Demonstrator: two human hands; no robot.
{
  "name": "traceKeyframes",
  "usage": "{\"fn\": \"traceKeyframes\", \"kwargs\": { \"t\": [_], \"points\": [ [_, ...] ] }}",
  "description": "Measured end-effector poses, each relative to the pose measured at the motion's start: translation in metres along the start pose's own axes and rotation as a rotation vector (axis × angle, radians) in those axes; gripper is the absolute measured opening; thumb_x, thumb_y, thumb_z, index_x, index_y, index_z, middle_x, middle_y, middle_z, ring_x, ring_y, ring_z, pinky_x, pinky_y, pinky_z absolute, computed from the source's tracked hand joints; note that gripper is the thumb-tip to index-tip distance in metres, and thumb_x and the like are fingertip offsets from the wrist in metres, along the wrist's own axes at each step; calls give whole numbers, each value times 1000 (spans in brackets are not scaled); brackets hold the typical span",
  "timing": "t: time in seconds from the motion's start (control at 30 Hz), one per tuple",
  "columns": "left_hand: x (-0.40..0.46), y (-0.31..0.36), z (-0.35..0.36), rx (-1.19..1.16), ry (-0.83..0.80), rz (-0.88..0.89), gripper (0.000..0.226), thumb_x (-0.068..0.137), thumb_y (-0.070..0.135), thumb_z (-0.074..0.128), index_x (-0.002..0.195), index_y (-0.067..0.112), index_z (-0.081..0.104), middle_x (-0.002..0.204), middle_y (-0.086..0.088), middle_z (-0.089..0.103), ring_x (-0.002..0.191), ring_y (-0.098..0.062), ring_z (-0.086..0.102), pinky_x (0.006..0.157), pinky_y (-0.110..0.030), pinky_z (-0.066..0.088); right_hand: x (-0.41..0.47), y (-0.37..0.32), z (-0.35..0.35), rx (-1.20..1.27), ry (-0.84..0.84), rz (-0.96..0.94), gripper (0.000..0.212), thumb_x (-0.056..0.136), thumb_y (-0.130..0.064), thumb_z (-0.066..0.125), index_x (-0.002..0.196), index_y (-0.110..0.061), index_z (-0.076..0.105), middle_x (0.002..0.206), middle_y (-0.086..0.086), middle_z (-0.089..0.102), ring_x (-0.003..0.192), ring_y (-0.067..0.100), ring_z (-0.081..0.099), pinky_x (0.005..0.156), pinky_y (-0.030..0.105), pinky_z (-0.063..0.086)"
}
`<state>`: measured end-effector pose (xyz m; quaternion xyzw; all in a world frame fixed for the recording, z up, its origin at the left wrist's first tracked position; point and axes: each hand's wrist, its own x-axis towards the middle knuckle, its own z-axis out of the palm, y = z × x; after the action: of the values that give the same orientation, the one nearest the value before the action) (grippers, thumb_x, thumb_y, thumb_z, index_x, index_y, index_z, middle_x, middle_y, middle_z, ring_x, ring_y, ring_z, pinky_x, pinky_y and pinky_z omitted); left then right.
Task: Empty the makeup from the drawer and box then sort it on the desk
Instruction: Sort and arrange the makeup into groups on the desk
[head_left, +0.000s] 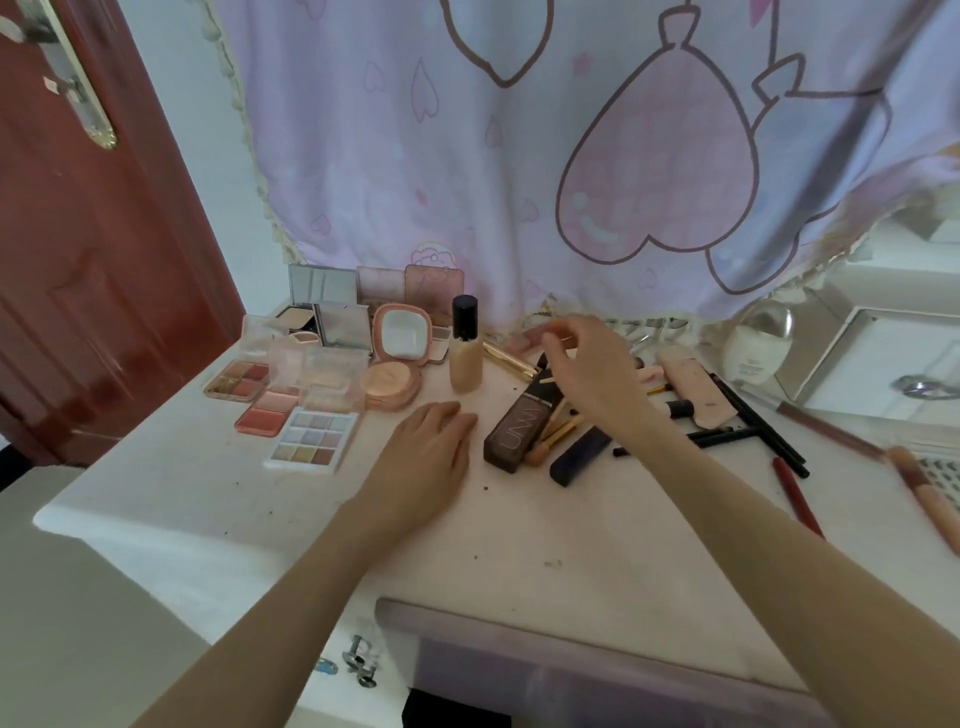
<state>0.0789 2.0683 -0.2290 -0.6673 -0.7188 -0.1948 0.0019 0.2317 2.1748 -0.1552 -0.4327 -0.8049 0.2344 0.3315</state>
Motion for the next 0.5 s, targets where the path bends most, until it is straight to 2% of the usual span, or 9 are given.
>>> {"fn": "traceKeyframes", "kwargs": {
  "t": [0.1, 0.23, 0.33, 0.37, 0.43, 0.5],
  "points": [
    [6, 0, 11, 8, 28, -24, 64, 84, 40, 15, 125, 12, 56, 130, -12, 53, 121, -30, 48, 104, -39, 35, 35, 25, -5, -218, -117, 76, 27, 96, -23, 44, 110, -10, 62, 102, 1, 63, 87, 13, 53, 79, 26, 40],
    [6, 1, 13, 47, 1, -39, 73, 81, 47, 5, 135, 21, 45, 142, -3, 41, 133, -21, 34, 112, -34, 23, 63, 38, 6, -340, -263, 159, 30, 93, -31, 50, 104, -8, 64, 100, 8, 66, 84, 18, 56, 76, 31, 46],
    [7, 3, 13, 67, -21, -60, 77, 77, 49, -4, 141, 27, 35, 148, 2, 32, 138, -16, 23, 114, -29, 13, 80, 37, 21, -360, -361, 205, 15, 89, -36, 53, 86, -24, 62, 94, 0, 62, 89, 18, 57, 83, 35, 50],
    [7, 4, 13, 71, -25, -64, 78, 77, 49, -5, 141, 28, 32, 149, 3, 29, 139, -15, 21, 114, -29, 11, 86, 36, 24, -363, -383, 223, 15, 87, -38, 54, 84, -25, 61, 95, -1, 63, 90, 17, 57, 83, 35, 51],
    [6, 7, 10, 70, -24, -67, 71, 82, 48, -1, 142, 29, 30, 150, 4, 27, 140, -14, 18, 113, -27, 8, 95, 33, 28, -411, -433, 265, 19, 83, -33, 60, 90, -15, 61, 98, 2, 64, 89, 18, 58, 79, 32, 51],
    [6, 8, 9, 72, -43, -76, 52, 94, 42, 14, 143, 30, 27, 152, 5, 24, 140, -13, 15, 114, -27, 7, 101, 29, 29, -428, -483, 298, 26, 78, -20, 70, 100, -10, 64, 103, 4, 64, 93, 20, 59, 79, 32, 51]
  ]
}}
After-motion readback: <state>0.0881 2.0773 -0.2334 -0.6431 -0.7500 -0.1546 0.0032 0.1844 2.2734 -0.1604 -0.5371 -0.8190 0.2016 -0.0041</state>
